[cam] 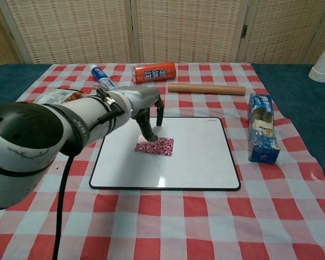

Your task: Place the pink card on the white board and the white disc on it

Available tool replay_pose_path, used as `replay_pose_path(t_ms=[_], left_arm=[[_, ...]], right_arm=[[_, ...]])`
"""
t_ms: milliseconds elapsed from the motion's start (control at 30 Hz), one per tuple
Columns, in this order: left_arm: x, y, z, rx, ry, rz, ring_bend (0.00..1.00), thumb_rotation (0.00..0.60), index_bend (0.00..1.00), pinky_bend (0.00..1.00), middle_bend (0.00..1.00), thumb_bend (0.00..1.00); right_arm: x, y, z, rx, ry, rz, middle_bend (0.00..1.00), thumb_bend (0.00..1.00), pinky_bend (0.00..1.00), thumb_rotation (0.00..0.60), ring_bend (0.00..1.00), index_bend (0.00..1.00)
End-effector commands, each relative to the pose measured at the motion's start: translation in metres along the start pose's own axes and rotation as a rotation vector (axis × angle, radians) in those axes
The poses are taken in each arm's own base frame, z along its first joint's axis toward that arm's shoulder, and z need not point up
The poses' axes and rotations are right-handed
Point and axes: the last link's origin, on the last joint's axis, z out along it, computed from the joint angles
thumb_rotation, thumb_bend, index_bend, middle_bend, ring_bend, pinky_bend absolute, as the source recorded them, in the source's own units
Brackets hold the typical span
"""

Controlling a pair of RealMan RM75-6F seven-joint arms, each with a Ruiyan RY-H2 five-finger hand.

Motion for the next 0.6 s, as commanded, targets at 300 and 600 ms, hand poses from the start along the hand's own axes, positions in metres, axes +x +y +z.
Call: replay_pose_path(t_ms=[300,600], left_arm=[[-0.011,-0.001,0.005,0.009,-0.022,0.005,1.00,0.600,0.50,1.00,1.00,0.28],[-0.013,-0.002,0.007,0.009,-0.026,-0.007,1.00,0.600,0.50,1.00,1.00,0.28]], right_arm=[[0.000,0.001,0.000,-0.001,-0.004,0.000,0.01,0.05,0.01,0.600,0.00,0.00],[-0.001,0.000,0.002,-0.004,-0.008,-0.003,0.01,0.05,0.01,0.600,0.00,0.00]])
